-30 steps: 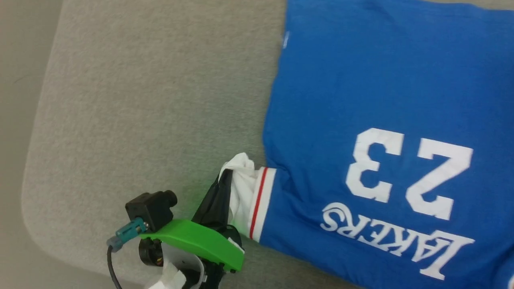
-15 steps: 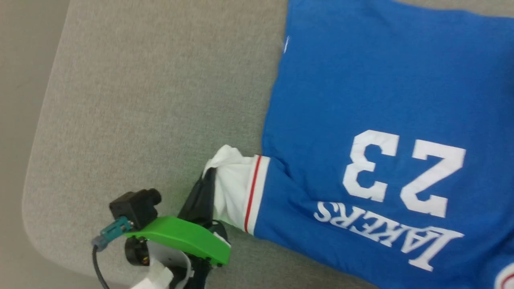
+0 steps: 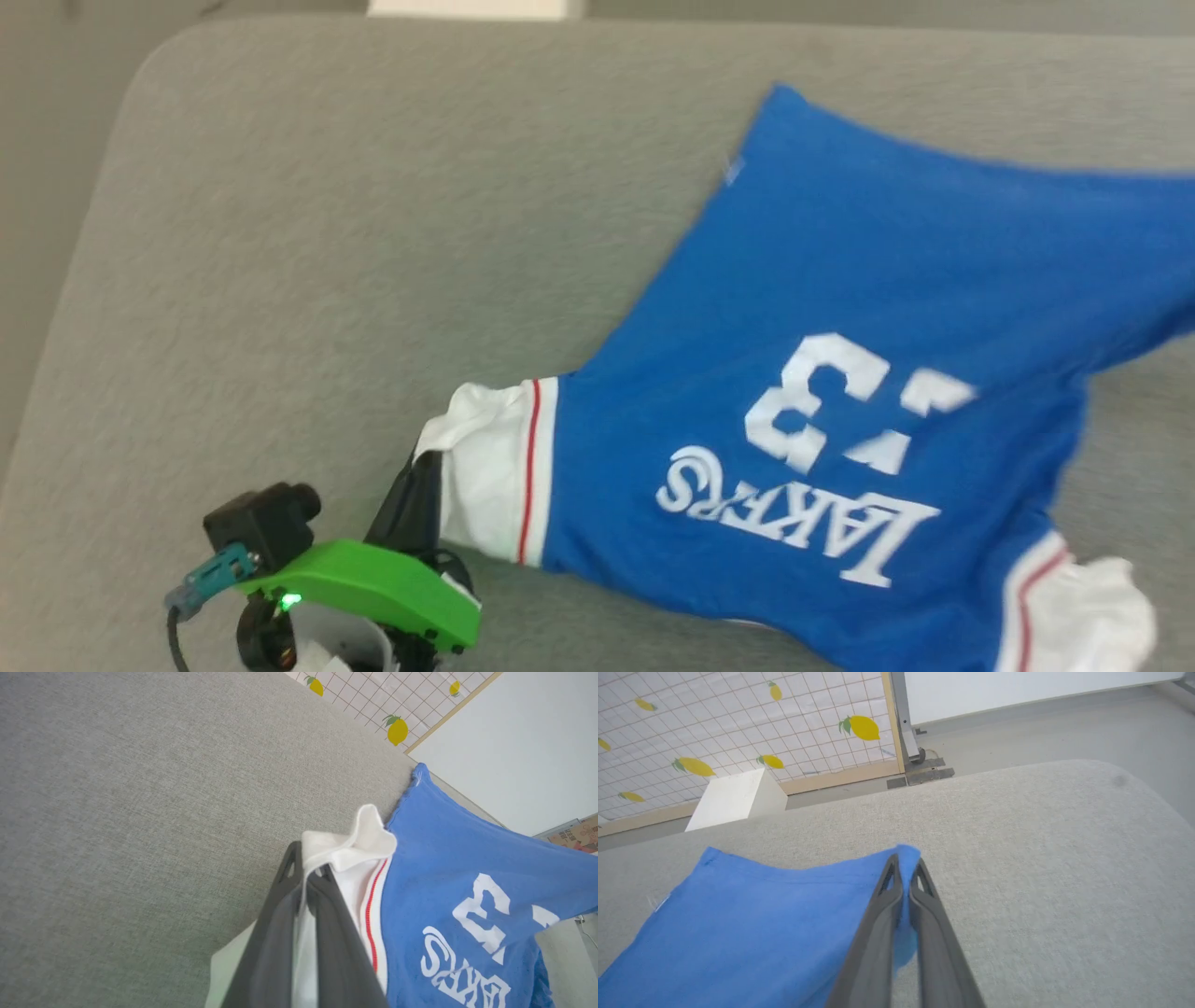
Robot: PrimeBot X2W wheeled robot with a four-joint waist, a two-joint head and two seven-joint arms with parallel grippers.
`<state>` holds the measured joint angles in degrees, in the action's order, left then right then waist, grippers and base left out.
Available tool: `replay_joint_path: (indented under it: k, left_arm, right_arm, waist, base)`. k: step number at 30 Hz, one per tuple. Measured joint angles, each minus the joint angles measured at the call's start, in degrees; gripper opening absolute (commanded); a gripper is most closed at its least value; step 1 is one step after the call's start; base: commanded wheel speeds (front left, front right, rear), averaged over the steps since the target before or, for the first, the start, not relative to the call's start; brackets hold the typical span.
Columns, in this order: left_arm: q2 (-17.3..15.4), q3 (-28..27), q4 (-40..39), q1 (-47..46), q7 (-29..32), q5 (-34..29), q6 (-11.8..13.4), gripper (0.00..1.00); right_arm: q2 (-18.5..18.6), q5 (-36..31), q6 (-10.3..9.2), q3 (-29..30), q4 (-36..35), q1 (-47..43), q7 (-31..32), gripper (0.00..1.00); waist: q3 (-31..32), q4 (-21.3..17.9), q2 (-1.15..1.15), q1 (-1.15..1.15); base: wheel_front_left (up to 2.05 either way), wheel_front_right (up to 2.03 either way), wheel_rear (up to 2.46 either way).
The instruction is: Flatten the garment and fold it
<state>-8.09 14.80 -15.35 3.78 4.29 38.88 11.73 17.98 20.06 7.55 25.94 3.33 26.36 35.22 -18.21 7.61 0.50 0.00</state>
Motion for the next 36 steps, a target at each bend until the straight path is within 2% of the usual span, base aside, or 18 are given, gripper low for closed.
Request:
replay_joint_path:
  k: [11, 17, 19, 26, 29, 31, 32, 33, 34, 36]
  left_arm:
    - [-1.3, -0.8, -1.2, 1.6, 1.1, 0.6, 0.7, 0.00]
    - [-1.5, -1.0, -1.3, 3.4, 1.2, 1.5, 0.9, 0.00]
    - [-1.5, -1.0, -1.3, 3.9, 1.2, 1.5, 0.9, 0.00]
    - [-2.4, -0.6, -1.3, 4.4, 2.0, 1.5, 1.4, 0.00]
    - [-2.6, -0.3, -1.4, 4.3, 2.7, 1.5, 1.5, 0.00]
    - [-2.7, -0.1, -1.5, 4.1, 3.1, 1.4, 1.5, 0.00]
    - [-2.7, -0.1, -1.6, 4.1, 3.2, 1.4, 1.5, 0.00]
    - [-2.7, -0.1, -1.6, 4.0, 3.2, 1.4, 1.5, 0.00]
    - [-2.7, -0.1, -1.7, 4.0, 3.2, 1.4, 1.7, 0.00]
    - [-2.7, 0.0, -1.8, 3.6, 3.2, 1.3, 1.9, 0.00]
  right_arm:
    - [-12.4, 4.3, 0.00, 13.5, -18.4, -21.2, 6.2, 0.00]
    - [-14.9, 5.7, 0.00, 15.2, -20.3, -31.1, 7.9, 0.00]
    - [-14.9, 5.4, 0.00, 13.6, -18.5, -33.2, 6.3, 0.00]
    - [-15.0, 7.2, 0.00, 4.9, -0.2, -34.6, -6.1, 0.00]
    - [-15.1, 5.3, 0.00, 2.5, 8.0, -33.5, -10.9, 0.00]
    - [-15.1, 3.8, 0.00, 2.1, 11.0, -32.2, -13.0, 0.00]
    - [-15.1, 3.4, 0.00, 2.1, 12.0, -31.6, -13.8, 0.05]
    - [-15.1, 3.1, 0.00, 2.1, 12.6, -31.2, -14.3, 0.40]
    - [-15.1, 2.7, 0.00, 2.0, 12.8, -31.0, -14.7, 0.96]
    - [-15.0, 2.0, -0.01, 2.0, 12.4, -31.0, -14.8, 1.00]
  waist:
    - [4.5, -9.6, 0.00, 0.00]
    - [6.3, -13.0, 0.00, 0.00]
    - [6.8, -13.8, 0.00, 0.00]
    - [8.0, -14.7, 0.00, 0.00]
    - [7.8, -14.5, 0.00, 0.00]
    - [7.7, -14.3, 0.00, 0.00]
    - [7.7, -14.2, 0.00, 0.00]
    - [7.6, -14.2, 0.00, 0.00]
    - [7.5, -14.1, 0.00, 0.00]
    - [7.2, -14.0, 0.00, 0.00]
  base:
    - [0.00, 0.00, 0.00]
    - [0.00, 0.00, 0.00]
    - [0.00, 0.00, 0.00]
    - [0.00, 0.00, 0.00]
    - [0.00, 0.00, 0.00]
    - [0.00, 0.00, 0.00]
    - [0.00, 0.00, 0.00]
    - [0.00, 0.00, 0.00]
    - [0.00, 0.00, 0.00]
    - [0.00, 0.00, 0.00]
